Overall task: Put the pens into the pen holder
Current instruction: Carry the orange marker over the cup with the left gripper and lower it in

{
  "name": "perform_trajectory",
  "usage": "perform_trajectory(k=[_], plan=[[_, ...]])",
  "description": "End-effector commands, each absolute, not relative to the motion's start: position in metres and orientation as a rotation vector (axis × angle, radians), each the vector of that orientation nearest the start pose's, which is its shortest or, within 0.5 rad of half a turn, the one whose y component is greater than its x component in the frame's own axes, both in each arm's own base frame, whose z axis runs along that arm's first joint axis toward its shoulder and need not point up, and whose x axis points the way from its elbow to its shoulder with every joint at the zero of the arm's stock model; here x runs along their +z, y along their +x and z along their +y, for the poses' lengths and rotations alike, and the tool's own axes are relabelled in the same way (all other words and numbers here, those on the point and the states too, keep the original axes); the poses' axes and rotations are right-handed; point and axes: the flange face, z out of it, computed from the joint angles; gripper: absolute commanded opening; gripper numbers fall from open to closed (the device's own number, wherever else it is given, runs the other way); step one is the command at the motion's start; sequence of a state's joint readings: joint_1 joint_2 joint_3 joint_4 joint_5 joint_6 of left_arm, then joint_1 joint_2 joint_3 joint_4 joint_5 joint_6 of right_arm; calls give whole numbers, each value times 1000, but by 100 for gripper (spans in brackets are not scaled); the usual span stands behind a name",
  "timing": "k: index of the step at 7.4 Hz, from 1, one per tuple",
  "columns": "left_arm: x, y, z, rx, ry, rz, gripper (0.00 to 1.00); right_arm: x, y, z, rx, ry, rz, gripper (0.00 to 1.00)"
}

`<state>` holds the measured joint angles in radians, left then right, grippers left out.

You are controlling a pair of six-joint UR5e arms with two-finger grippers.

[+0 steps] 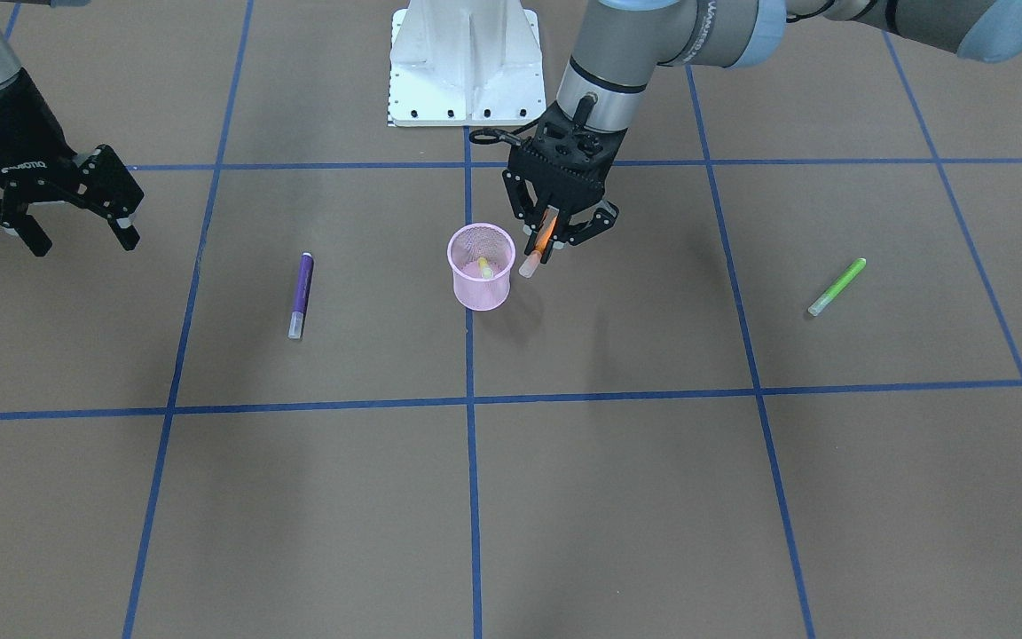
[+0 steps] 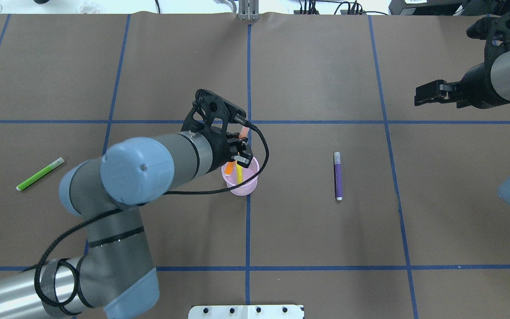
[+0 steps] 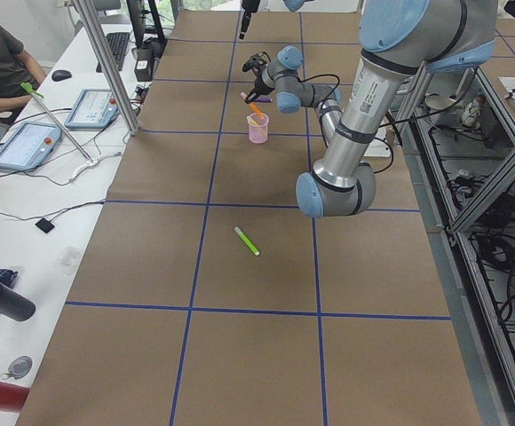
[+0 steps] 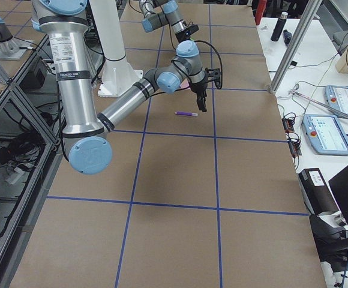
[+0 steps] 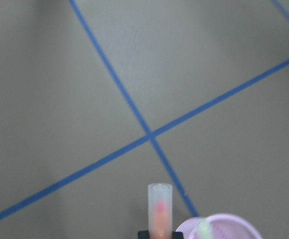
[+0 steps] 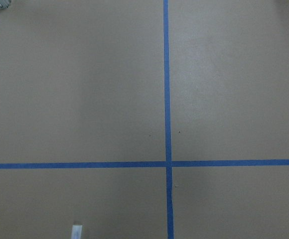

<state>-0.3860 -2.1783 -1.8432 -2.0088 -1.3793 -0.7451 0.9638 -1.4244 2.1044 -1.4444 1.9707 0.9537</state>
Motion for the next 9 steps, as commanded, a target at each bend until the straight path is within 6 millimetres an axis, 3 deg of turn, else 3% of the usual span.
perform_trajectory(k=[1,5,8,9], plan=[[136,526,-349,225,934,981,0,340,-217,-476,160,303,-844,100],[132,526,-366,189,964,947,0,349,-217,-477,158,303,-852,100],[145,539,-370,197,946,918,3,360,-225,-482,155,277,-848,100],[145,541,-370,197,945,917,38,365,-236,-480,121,203,-888,100]])
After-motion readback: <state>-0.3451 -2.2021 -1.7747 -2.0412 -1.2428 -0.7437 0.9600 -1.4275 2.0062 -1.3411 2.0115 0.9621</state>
